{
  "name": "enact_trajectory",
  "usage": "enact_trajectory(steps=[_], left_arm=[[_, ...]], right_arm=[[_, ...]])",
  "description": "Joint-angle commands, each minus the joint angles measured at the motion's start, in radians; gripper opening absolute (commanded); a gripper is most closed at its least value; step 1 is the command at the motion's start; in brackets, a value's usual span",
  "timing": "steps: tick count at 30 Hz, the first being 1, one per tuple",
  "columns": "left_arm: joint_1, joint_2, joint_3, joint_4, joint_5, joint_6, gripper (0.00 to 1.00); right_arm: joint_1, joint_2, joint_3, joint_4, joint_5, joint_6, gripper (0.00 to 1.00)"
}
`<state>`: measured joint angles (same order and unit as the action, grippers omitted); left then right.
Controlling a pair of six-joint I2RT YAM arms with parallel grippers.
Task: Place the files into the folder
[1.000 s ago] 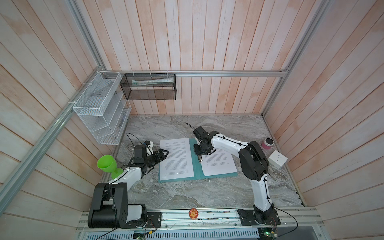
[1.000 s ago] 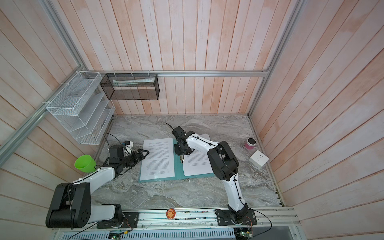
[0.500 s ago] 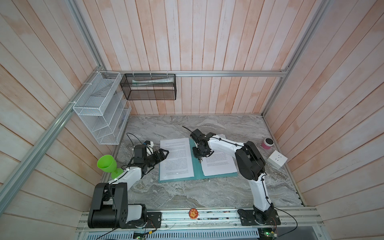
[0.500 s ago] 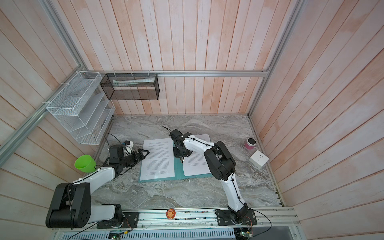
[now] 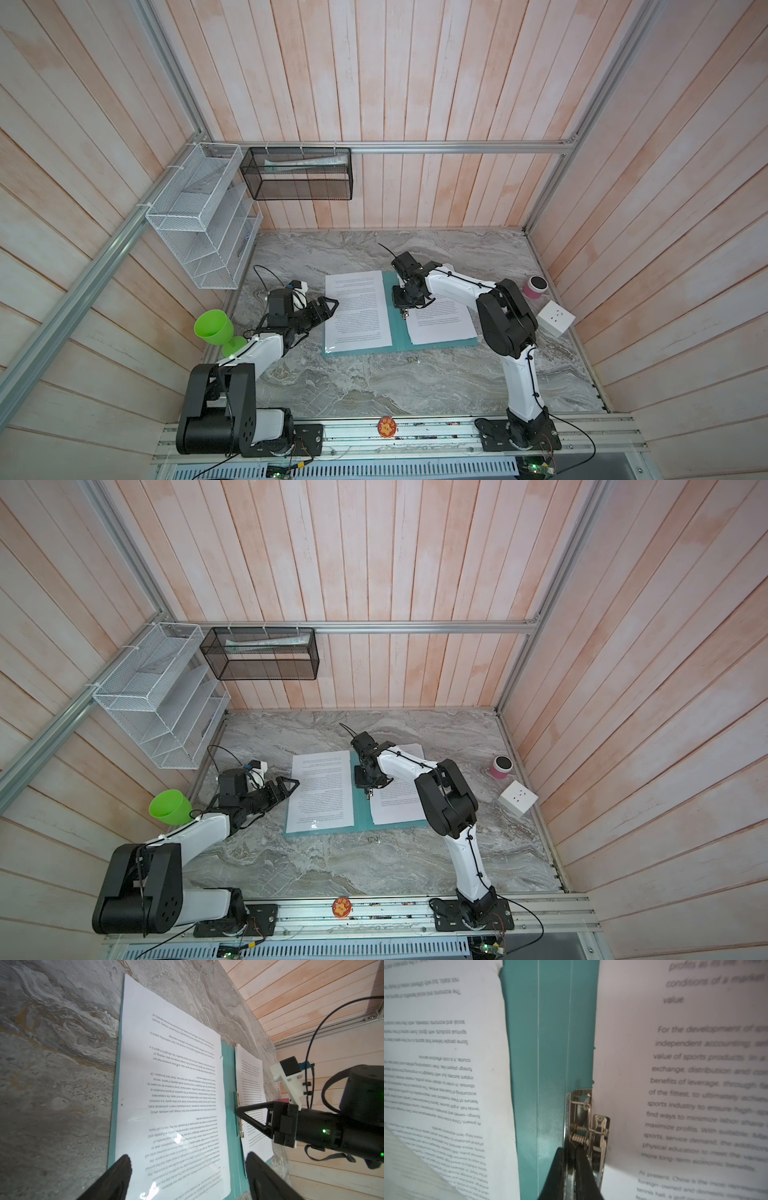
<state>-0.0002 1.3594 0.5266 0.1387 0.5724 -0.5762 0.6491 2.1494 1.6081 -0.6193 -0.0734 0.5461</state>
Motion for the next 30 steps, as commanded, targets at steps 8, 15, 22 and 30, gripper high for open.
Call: enact_trajectory(steps=[8,15,22,30], left_arm=[[0.005,-0.02,0.002,-0.068,-0.018,-0.01,0.88],[0.004,-0.086,-0.028,-0.285,-0.111,0.027,0.89],[0.004,-0.093,-0.092,-0.241,-0.018,0.031,0.89],[-0.021,-0.051,-0.086,-0.249,0.023,0.045,0.89]], right_arm=[[-0.05,0.014,-0.087,0.054,-0.075,0.014,0.09],[-0.052,-0.002,-0.131,0.09,-0.098,0.002,0.1],[-0.055,-0.014,-0.164,0.115,-0.112,-0.007,0.1],[-0.055,-0.032,-0.224,0.155,-0.131,-0.011,0.1]])
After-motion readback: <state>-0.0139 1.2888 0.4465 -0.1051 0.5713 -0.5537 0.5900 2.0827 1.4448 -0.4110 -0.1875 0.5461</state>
